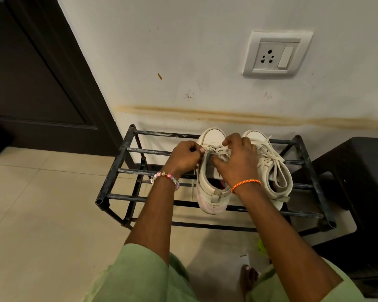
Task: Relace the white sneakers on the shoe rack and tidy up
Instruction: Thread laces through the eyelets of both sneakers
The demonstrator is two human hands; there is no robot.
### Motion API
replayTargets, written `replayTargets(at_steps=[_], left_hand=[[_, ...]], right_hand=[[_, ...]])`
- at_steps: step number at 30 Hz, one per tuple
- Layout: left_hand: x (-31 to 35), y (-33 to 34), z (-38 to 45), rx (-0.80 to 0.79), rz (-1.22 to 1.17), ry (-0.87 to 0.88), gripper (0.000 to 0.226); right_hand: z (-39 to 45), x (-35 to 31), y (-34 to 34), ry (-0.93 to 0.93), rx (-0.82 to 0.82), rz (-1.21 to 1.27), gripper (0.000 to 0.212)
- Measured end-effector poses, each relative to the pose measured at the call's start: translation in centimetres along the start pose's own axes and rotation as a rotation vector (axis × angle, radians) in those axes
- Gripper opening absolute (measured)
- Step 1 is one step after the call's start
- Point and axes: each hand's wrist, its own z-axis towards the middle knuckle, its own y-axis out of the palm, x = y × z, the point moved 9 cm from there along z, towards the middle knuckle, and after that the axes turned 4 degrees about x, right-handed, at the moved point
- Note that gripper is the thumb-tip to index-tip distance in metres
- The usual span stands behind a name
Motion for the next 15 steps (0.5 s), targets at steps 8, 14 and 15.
replayTargets(at_steps=[8,14,15], left_hand=[[1.4,-1.5,0.3,0.122,0.029,-0.007,0.014],[5.3,-4.3,-1.9,0.133,-0.804,-0.076,0.025],[6.4,-5.1,-2.4,0.132,-0.953,-0.033,0.025]], right_hand=[[-1.9,1.9,-0.2,0.158,-0.065,-0.037,0.029],[-1.7,2.3,0.0,0.214,-0.107,-0.041,0.029],[-1.6,2.3,0.1,0.220,-0.119,-0.051,0.030]])
